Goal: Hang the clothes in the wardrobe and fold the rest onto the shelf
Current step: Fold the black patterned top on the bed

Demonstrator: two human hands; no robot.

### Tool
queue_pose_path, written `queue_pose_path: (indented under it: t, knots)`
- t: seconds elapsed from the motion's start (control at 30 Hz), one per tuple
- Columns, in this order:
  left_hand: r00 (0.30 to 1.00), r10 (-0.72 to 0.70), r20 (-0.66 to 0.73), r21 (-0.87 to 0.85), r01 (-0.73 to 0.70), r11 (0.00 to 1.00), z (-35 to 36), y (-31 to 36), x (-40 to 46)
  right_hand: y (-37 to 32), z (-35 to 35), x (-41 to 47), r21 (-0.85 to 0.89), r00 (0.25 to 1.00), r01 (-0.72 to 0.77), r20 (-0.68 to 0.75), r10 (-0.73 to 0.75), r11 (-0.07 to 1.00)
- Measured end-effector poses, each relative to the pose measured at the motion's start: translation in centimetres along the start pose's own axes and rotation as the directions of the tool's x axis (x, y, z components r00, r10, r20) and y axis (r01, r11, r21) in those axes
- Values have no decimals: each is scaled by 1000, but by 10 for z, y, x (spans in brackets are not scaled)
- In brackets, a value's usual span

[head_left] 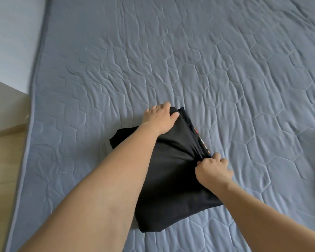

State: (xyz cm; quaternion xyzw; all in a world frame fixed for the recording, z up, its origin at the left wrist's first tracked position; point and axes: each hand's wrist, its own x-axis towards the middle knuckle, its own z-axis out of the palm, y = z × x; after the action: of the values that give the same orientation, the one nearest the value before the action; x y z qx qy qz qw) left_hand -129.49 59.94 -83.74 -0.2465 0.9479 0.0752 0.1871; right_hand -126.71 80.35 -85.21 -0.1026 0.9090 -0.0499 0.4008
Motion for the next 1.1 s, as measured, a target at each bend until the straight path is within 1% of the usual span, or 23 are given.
queue_pose_path:
  t: [0.1,0.13,0.2,0.23,0.3,0.37,0.4,0.43,0.5,0.53,0.57,0.6,0.63,0.67,0.73,0.77,0.83,0.9,0.97,1.03,1.1]
  knots:
    - [994,59,89,-145,-46,988,9,-4,0,-5,5,8,103,995,-95,49,90,990]
    - [992,85,91,-198,-66,978,12,-5,1,-5,9,11,130,994,-108,38,104,986]
    - [990,111,89,-286,-82,955,15,-3,5,-5,18,12,160,994,-99,-31,105,982]
    - [989,117,94,-304,-83,949,17,-1,8,-3,26,13,164,994,-78,-68,90,983]
    - [989,123,82,-288,-95,953,25,5,14,2,42,16,165,986,-29,-158,56,986]
    - [993,110,40,-259,-96,961,37,9,21,10,56,22,32,941,94,-329,-78,995]
    - [995,99,24,-260,-89,961,44,11,24,13,61,25,-1,938,133,-324,-126,991]
    - [996,89,14,-271,-81,959,51,13,27,16,61,29,-21,936,141,-323,-140,990]
    - [997,78,4,-308,-73,949,61,15,32,22,67,36,70,911,162,-394,-122,984]
    - [997,80,2,-318,-75,945,63,16,34,22,67,38,188,912,156,-405,-68,970]
    - [996,84,11,-325,-76,943,64,15,37,23,68,42,276,896,162,-444,-24,947]
    - [995,91,30,-339,-76,938,62,14,38,24,68,43,363,894,164,-447,16,917]
    - [993,102,55,-360,-76,930,60,12,38,24,67,40,444,901,159,-430,54,882]
    - [990,120,70,-381,-85,921,56,10,36,25,64,35,478,909,166,-413,54,862]
    - [988,142,65,-392,-106,914,45,3,29,30,55,25,492,938,208,-345,-30,846]
    - [989,137,55,-397,-104,912,36,0,23,33,50,21,506,955,220,-287,-78,834]
    - [994,91,64,-415,-57,908,17,-10,4,35,37,10,520,970,239,-164,-179,820]
    - [993,31,111,-365,12,931,-3,-22,-23,31,27,-2,511,958,252,-10,-287,822]
    - [989,-50,142,-279,88,956,-20,-40,-57,19,13,-22,511,912,247,164,-375,823]
    - [984,-133,117,-270,160,949,-34,-63,-94,6,-2,-42,444,881,270,244,-406,854]
    - [979,-192,73,-331,205,921,-44,-87,-134,-12,-21,-64,348,846,342,290,-447,873]
